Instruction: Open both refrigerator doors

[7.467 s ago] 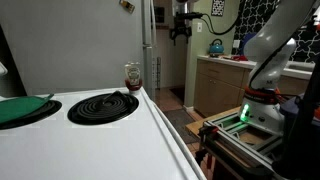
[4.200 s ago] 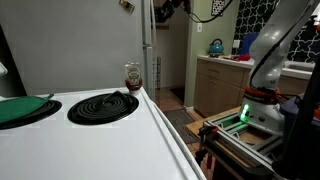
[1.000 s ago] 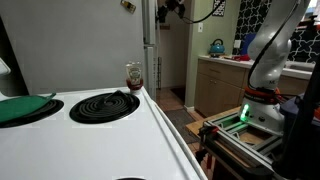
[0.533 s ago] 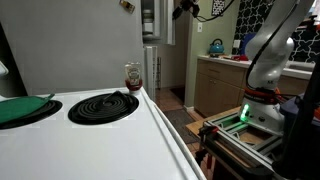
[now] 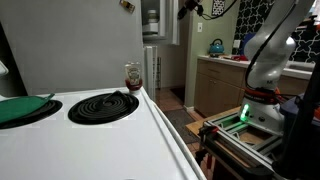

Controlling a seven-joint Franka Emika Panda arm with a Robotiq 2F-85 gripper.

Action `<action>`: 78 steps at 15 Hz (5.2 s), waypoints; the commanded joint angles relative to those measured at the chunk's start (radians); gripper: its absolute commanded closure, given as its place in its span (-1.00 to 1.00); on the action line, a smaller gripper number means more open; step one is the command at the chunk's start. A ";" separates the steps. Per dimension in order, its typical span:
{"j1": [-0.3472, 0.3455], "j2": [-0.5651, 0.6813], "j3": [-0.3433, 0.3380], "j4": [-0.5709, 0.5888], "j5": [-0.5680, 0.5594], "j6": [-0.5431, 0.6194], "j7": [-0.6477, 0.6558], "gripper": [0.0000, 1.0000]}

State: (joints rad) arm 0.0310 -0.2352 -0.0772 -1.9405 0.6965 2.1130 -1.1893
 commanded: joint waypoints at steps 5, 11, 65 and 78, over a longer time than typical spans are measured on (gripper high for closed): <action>0.004 -0.001 -0.039 0.033 0.012 -0.033 -0.043 -1.00; -0.008 -0.001 -0.046 0.065 -0.002 -0.091 -0.076 -1.00; -0.143 -0.027 -0.165 0.053 0.033 -0.516 -0.460 -1.00; -0.144 0.020 -0.142 -0.084 0.077 -0.463 -0.550 -1.00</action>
State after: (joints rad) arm -0.1042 -0.2170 -0.2257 -2.0275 0.7731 1.6540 -1.7389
